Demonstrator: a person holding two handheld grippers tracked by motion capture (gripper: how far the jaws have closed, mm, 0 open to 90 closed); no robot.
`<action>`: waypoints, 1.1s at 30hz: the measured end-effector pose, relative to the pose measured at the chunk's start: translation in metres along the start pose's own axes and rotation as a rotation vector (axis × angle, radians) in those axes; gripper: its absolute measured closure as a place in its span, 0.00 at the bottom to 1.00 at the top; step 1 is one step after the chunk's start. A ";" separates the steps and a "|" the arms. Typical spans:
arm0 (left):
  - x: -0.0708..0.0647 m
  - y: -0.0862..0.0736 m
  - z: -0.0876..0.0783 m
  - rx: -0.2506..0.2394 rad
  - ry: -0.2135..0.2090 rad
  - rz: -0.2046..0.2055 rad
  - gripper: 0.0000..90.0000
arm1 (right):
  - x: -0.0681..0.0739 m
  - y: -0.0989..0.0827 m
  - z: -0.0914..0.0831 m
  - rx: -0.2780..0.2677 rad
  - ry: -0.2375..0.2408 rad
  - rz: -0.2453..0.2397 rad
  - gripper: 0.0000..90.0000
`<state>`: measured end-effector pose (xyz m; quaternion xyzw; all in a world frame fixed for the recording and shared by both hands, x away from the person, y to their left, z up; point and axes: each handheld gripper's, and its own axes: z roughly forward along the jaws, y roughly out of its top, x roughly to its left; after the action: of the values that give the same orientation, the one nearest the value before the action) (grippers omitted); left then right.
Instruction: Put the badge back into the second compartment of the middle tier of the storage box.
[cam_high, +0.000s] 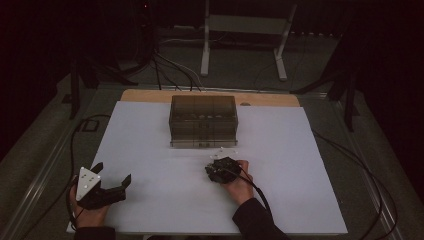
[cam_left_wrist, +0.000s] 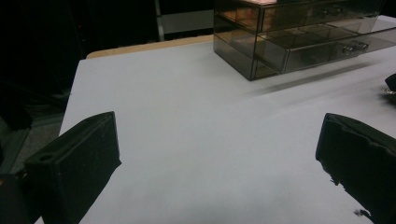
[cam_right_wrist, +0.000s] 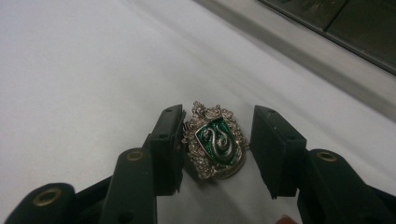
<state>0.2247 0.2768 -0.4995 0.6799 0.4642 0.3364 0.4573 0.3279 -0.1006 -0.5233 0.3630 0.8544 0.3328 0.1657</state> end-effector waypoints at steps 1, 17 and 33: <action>0.000 0.000 0.000 0.000 0.000 0.000 0.00 | 0.000 0.000 0.000 0.000 0.000 0.000 0.61; 0.000 0.000 -0.001 -0.003 0.005 0.005 0.01 | -0.023 -0.001 -0.024 -0.051 0.002 0.099 0.97; 0.000 -0.001 0.000 -0.015 -0.003 0.005 0.01 | -0.023 -0.004 -0.024 -0.010 0.005 0.092 0.98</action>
<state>0.2242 0.2771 -0.5000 0.6782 0.4593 0.3399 0.4621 0.3292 -0.1301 -0.5076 0.4004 0.8355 0.3452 0.1498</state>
